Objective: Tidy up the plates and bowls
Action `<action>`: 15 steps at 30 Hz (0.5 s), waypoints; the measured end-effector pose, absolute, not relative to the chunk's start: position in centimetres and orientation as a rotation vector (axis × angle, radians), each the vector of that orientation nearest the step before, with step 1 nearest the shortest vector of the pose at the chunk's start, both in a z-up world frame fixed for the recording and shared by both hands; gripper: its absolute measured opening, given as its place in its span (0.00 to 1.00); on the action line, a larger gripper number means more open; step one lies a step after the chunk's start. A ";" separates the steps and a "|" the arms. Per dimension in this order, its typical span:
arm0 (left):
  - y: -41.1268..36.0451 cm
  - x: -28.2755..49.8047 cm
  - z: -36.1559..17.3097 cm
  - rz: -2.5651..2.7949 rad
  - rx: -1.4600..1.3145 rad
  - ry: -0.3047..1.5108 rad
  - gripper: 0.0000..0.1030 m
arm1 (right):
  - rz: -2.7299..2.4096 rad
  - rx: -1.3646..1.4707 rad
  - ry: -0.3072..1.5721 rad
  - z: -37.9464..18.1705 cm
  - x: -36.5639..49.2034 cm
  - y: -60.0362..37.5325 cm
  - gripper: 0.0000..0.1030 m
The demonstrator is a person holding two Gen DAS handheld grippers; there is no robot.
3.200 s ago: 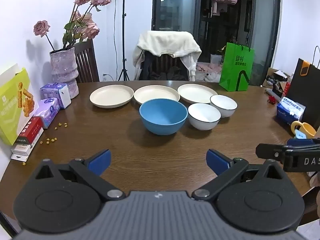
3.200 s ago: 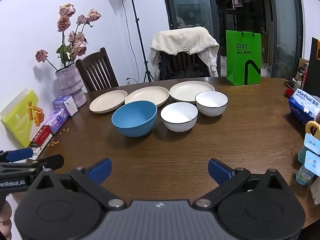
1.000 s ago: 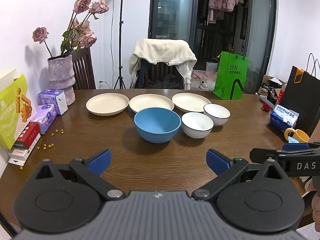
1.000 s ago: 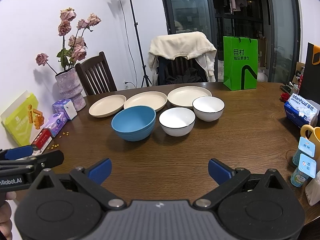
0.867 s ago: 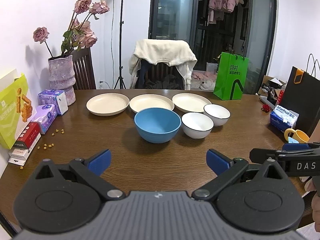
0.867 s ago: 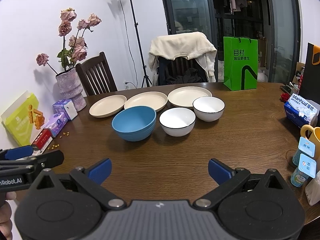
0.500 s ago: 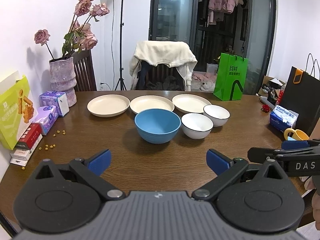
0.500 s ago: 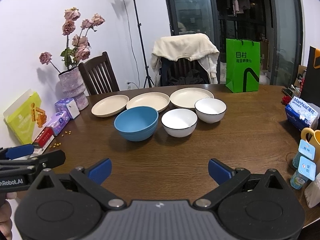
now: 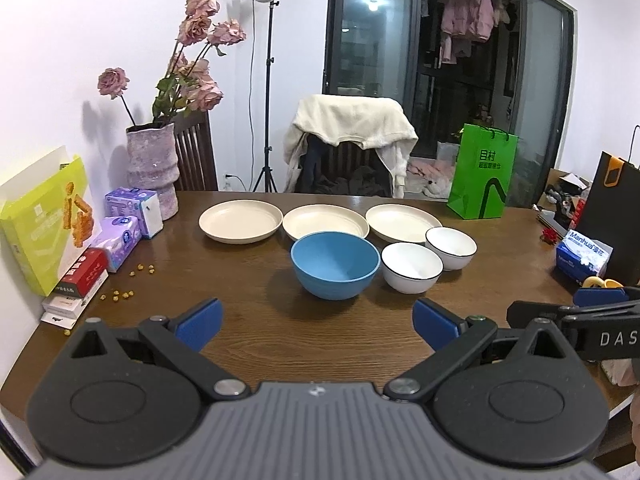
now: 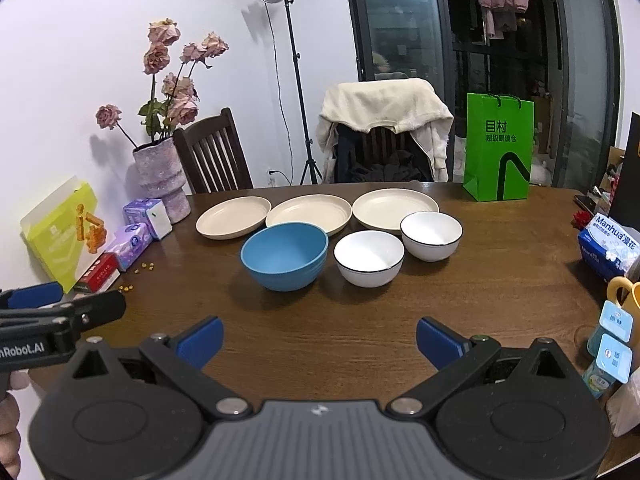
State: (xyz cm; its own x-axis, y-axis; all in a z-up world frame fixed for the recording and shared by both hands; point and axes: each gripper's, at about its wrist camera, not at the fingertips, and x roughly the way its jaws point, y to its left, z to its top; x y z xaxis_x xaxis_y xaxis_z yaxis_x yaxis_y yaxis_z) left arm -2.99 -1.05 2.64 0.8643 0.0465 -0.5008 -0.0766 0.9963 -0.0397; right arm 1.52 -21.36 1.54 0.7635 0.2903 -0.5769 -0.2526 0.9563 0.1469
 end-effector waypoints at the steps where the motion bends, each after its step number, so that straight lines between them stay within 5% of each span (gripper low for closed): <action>1: -1.1 -3.0 2.7 0.068 -0.058 0.520 1.00 | 0.298 0.061 0.637 1.6 1.6 -21.4 1.00; 15: -0.2 -1.7 3.5 0.098 -0.073 0.501 1.00 | 0.316 0.082 0.612 2.5 3.1 -21.4 1.00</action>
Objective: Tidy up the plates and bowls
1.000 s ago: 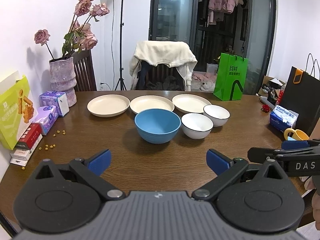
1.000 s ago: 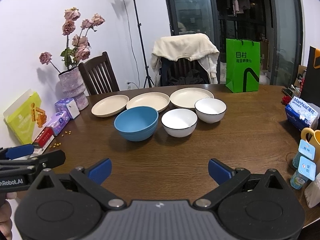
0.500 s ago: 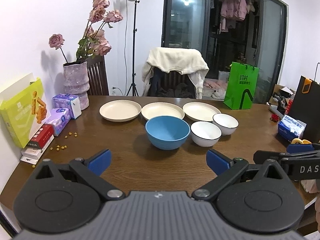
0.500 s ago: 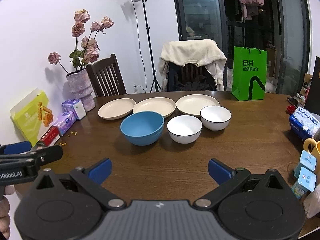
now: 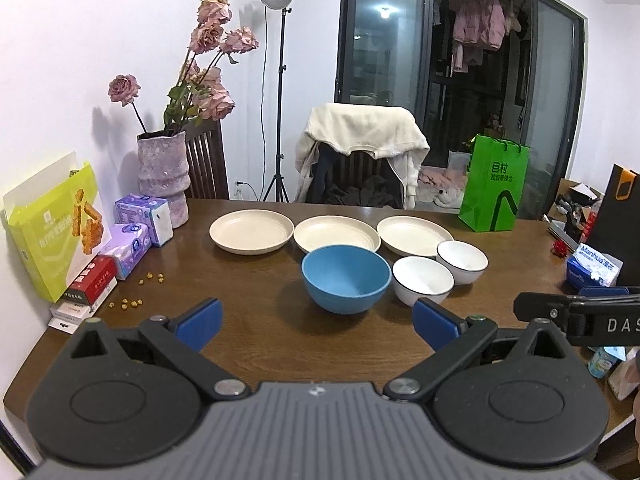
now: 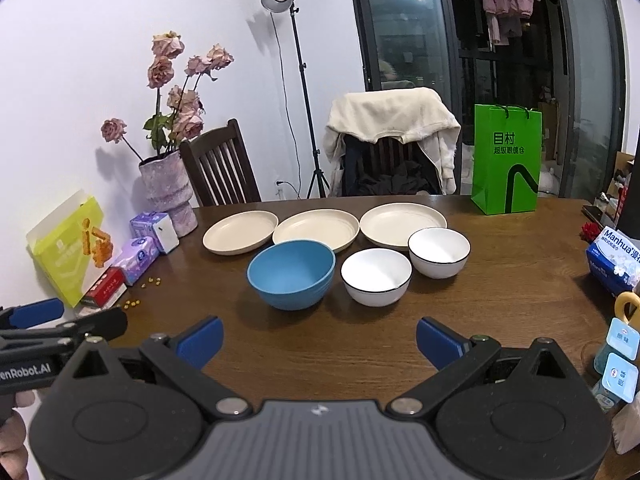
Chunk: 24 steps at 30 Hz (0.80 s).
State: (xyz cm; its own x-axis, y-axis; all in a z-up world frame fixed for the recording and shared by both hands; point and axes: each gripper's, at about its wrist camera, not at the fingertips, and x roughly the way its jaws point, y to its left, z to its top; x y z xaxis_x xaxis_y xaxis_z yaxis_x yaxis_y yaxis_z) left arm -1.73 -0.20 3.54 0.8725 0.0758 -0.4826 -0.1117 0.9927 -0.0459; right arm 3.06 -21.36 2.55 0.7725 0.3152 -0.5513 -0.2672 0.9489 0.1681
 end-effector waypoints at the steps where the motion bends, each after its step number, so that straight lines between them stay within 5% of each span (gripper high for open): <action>1: 0.0 -1.5 3.6 0.100 -0.073 0.500 1.00 | 0.313 0.085 0.611 2.6 3.2 -21.3 1.00; 24: 7.1 7.3 4.8 0.060 -0.072 0.510 1.00 | 0.272 0.126 0.653 2.7 11.0 -15.7 1.00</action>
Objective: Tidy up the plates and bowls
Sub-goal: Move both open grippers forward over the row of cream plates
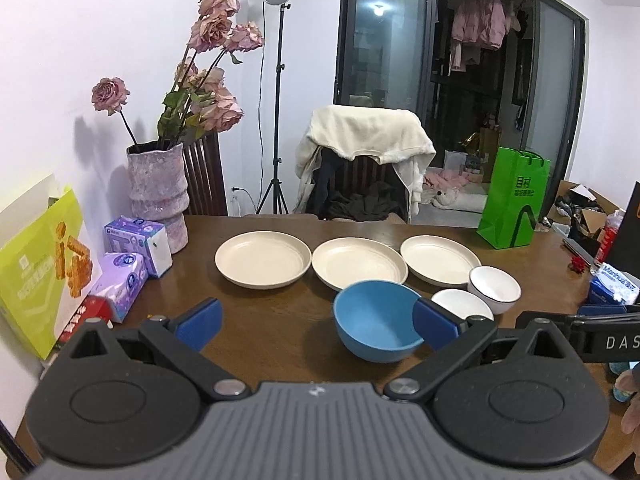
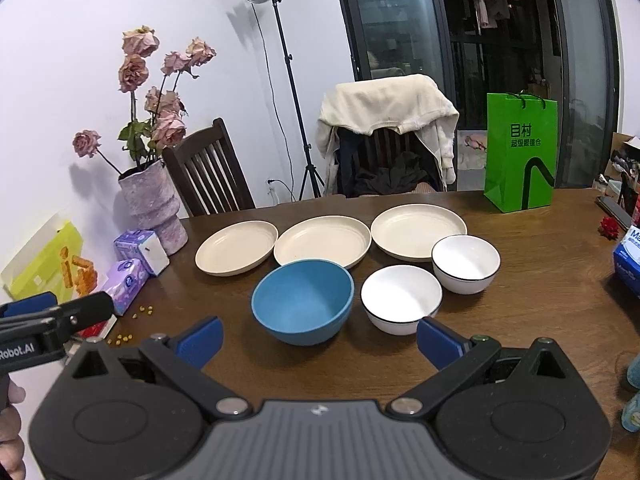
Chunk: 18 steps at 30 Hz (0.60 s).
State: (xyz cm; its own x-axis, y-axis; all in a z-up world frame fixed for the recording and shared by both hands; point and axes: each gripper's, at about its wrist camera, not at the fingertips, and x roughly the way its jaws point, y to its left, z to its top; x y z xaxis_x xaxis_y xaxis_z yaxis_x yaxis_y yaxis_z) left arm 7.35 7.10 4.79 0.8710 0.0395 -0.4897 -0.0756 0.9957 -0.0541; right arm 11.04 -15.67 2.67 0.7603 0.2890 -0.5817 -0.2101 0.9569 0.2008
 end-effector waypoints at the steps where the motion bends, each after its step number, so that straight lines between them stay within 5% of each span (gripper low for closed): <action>1: 7.5 7.8 4.8 0.061 -0.072 0.512 1.00 | 0.271 0.126 0.655 2.6 11.5 -15.3 1.00; 18: 14.0 16.1 4.5 0.073 -0.084 0.559 1.00 | 0.255 0.116 0.699 1.9 19.3 -8.6 1.00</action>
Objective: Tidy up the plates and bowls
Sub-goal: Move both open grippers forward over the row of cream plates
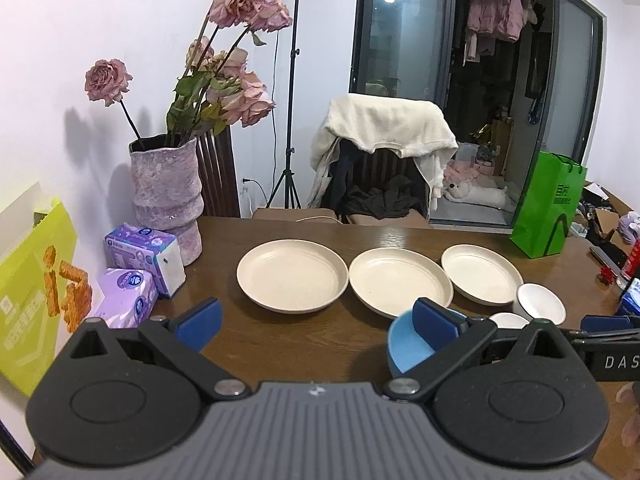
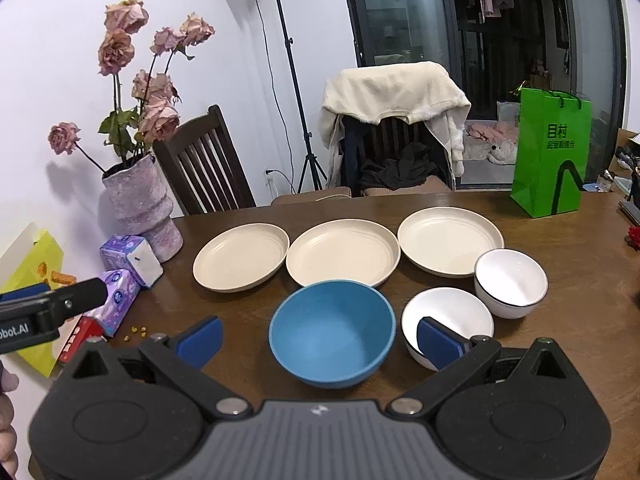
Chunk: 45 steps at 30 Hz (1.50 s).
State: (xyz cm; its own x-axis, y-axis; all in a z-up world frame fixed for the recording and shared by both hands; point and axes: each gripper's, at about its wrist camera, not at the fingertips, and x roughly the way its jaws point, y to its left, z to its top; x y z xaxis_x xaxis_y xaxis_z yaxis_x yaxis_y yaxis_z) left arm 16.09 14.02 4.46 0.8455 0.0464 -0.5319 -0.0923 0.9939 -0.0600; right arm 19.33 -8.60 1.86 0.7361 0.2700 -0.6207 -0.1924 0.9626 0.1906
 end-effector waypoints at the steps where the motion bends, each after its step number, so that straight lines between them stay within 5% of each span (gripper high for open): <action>1: 14.3 16.6 4.4 0.074 -0.084 0.562 1.00 | 0.254 0.116 0.701 1.8 19.8 -8.2 1.00; 45: 26.1 39.5 -2.9 0.192 -0.129 0.731 1.00 | 0.341 0.077 0.852 -5.0 44.4 5.6 1.00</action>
State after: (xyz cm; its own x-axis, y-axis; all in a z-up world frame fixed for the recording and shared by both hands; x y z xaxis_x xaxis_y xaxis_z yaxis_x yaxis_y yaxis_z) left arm 39.53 26.09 -2.94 0.7283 0.1293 -0.6730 -0.2191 0.9744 -0.0498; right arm 44.41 5.56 -5.05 0.6079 0.3259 -0.7240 -0.2645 0.9429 0.2024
